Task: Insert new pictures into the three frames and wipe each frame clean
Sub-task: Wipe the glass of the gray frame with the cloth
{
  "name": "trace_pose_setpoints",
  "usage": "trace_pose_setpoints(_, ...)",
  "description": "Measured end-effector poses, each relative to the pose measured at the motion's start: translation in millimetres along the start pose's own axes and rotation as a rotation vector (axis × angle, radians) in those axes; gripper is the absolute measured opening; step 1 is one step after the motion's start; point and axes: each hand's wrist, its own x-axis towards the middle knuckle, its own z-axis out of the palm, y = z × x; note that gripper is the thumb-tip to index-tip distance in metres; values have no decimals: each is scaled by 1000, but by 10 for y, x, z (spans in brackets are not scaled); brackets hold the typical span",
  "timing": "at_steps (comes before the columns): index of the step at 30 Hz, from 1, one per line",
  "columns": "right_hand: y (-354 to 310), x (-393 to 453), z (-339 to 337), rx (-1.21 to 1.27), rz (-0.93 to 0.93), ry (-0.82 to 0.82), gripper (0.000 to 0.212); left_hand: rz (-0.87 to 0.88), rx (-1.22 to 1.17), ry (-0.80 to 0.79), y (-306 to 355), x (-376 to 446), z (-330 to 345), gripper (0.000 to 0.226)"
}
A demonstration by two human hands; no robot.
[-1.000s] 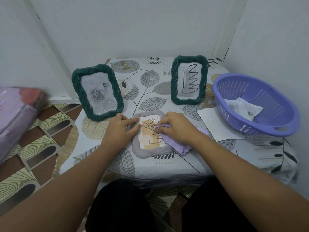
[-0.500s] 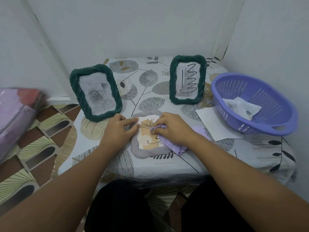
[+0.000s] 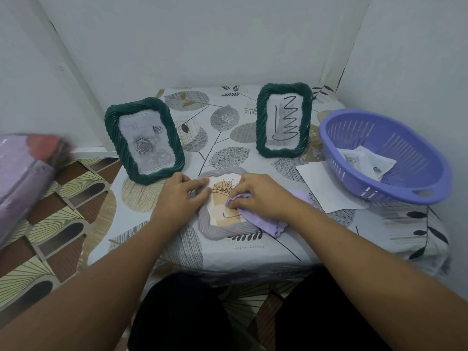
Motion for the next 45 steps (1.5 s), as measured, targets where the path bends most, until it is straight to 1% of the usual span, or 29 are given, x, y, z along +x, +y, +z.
trace_pose_setpoints(3, -20, 32, 81, -27, 9, 83, 15, -3, 8, 3, 5, -2, 4, 32)
trace_pose_setpoints(7, -36, 42, 7, -16, -4, -15, 15, 8, 3, 13, 5, -2, 3, 32)
trace_pose_setpoints(8, -39, 42, -9, -29, 1, -15, 16, 9, 2, 17, 4, -3, 3, 32)
trace_pose_setpoints(13, 11, 16, -5, -98, 39, 126, 19, -6, 11, 12, 0, 1, 7, 32)
trace_pose_setpoints(16, 73, -37, -92, 71, 123, 247, 23, -12, 4, 8, 2, -1, 4, 32)
trace_pose_setpoints(18, 112, -70, -171, 124, 172, 273, 23, -14, 2, -1, 6, 0, 3, 32)
trace_pose_setpoints(22, 113, -138, -175, 33, 144, 169, 18, -25, 13, -9, -3, 5, 2, 33)
trace_pose_setpoints(25, 90, -136, -110, 0, 136, 174, 17, -27, 12, -19, 1, 4, -2, 34)
trace_pose_setpoints(28, 61, -120, -52, -88, 110, 174, 21, -25, 14, -15, -4, 9, 2, 34)
trace_pose_setpoints(31, 12, -119, -37, -158, 71, 96, 21, -21, 17, -19, 0, 11, 4, 35)
trace_pose_setpoints(34, -12, -139, -77, -132, 30, 7, 18, -23, 19, -12, 6, 5, -4, 35)
trace_pose_setpoints(40, -31, -99, -14, -118, 40, 70, 17, -26, 10, -7, 20, -7, -5, 33)
trace_pose_setpoints(45, -44, -166, -141, 7, 38, -99, 17, -26, 10, -13, 24, 3, -4, 33)
